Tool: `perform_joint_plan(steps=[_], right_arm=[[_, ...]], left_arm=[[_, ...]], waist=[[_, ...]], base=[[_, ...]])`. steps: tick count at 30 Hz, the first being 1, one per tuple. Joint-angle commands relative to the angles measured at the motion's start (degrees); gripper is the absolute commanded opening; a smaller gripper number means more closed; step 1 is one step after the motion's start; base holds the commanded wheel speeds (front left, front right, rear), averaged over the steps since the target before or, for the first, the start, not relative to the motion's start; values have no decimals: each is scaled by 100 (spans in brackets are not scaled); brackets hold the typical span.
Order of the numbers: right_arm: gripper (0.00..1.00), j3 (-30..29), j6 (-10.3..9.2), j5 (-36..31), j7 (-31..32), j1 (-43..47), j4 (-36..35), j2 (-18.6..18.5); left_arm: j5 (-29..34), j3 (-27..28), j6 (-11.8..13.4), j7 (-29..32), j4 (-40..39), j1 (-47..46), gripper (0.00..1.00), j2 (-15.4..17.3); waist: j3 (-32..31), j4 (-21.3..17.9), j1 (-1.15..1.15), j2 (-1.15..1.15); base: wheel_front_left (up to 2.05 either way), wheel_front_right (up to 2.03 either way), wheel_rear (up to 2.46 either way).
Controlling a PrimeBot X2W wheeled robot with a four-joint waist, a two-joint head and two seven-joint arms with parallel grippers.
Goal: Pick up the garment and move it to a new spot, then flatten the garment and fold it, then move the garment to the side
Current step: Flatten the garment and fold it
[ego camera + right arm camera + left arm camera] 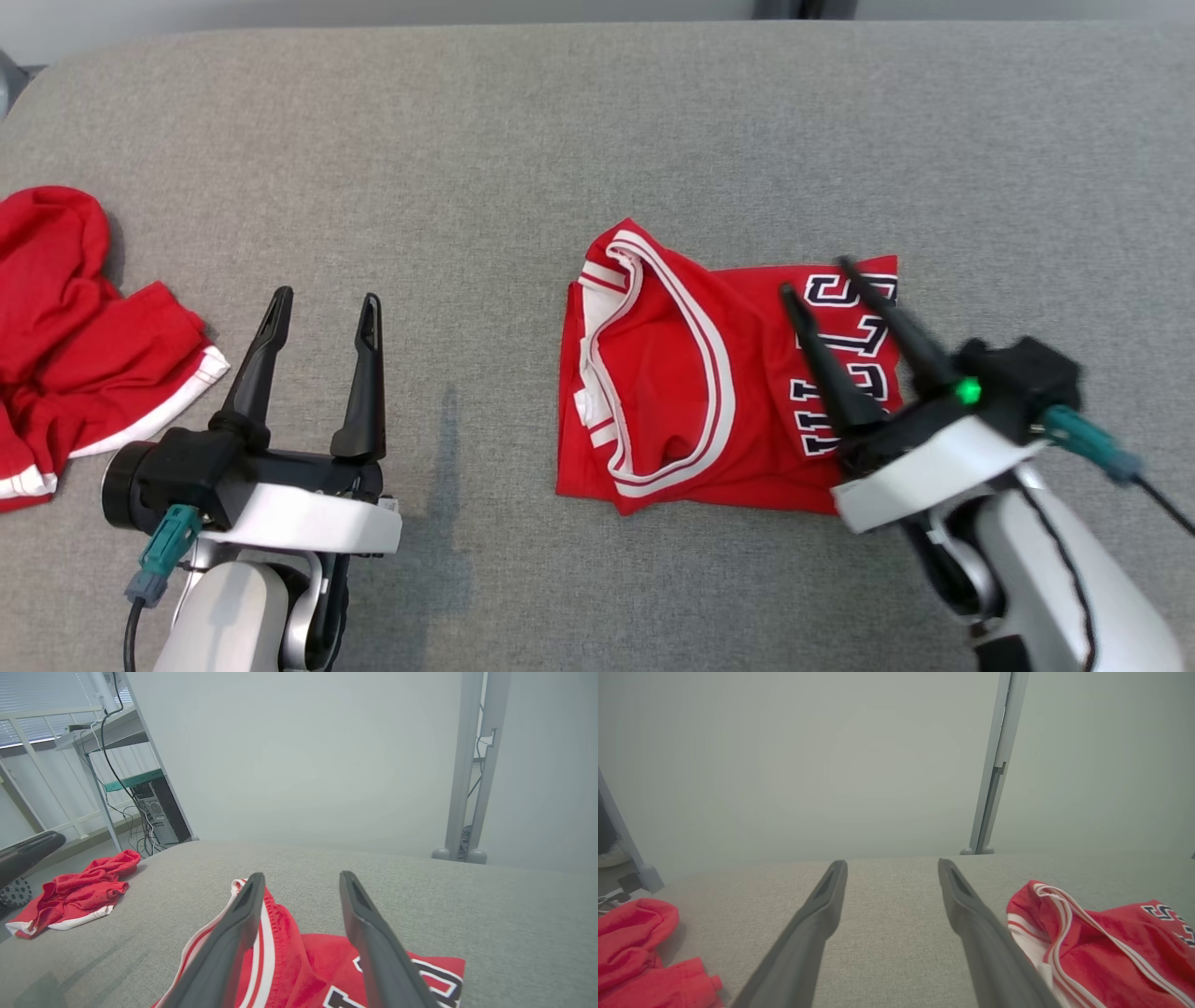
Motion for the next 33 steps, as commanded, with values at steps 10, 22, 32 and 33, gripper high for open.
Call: perform_joint_plan(steps=[10,22,32,33], right_arm=[[100,-1966,-2,-484,303,1088,-849,-106],[100,-2311,-2,-534,649,1985,-1182,-6],[100,-2452,-2,-614,899,2588,-1514,40],[100,-2474,-2,-617,928,2635,-1546,40]], left_arm=[[-67,50,89,119,-43,235,100,137],[-114,-15,115,376,-79,821,100,315],[-202,-13,212,605,-166,1279,100,408],[-220,2,223,619,-174,1313,100,418]], waist=[[-428,-267,0,0],[-1321,-458,0,0],[-1820,-471,0,0],[-1851,-462,0,0]], base=[[0,0,0],[0,0,0],[0,0,0],[0,0,0]])
